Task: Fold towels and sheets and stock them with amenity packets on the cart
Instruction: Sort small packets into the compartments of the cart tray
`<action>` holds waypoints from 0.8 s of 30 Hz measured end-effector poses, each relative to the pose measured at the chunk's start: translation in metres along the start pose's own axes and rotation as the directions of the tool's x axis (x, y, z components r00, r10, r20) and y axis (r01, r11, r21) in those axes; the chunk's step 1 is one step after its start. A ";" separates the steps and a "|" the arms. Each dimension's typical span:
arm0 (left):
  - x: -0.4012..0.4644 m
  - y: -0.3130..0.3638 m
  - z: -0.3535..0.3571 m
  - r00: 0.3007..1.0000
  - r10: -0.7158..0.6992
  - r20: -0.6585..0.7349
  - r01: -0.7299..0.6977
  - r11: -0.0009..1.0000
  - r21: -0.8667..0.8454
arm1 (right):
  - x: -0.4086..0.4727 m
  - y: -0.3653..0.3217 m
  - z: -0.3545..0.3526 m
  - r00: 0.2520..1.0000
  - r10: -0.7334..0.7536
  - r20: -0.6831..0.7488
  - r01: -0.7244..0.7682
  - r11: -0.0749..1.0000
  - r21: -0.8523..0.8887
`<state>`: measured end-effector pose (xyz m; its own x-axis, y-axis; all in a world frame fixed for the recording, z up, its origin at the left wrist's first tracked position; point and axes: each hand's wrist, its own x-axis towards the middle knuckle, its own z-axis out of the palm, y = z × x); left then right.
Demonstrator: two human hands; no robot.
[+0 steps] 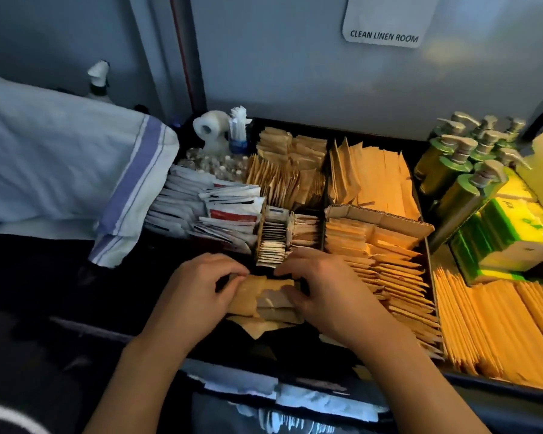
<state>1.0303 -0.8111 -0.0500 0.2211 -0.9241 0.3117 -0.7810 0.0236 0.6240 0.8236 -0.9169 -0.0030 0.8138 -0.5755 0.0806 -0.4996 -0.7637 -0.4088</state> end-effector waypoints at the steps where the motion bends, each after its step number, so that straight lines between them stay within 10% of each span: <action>1: -0.004 -0.005 -0.003 1.000 -0.005 0.001 0.005 1.000 -0.002 | 0.004 -0.003 0.006 1.000 0.002 0.027 -0.001 1.000 -0.017; 14: -0.024 -0.029 -0.012 0.999 0.040 0.031 -0.039 0.999 -0.037 | 0.042 -0.025 0.054 0.946 0.026 0.322 0.036 0.982 -0.184; 24: -0.014 -0.013 -0.012 0.996 0.082 -0.031 -0.083 0.996 -0.042 | 0.014 -0.009 0.041 0.960 -0.215 -0.181 0.226 0.973 0.038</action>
<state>1.0447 -0.7934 -0.0539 0.1746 -0.9067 0.3839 -0.7716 0.1162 0.6254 0.8515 -0.9061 -0.0353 0.8346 -0.4409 0.3302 -0.2915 -0.8622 -0.4142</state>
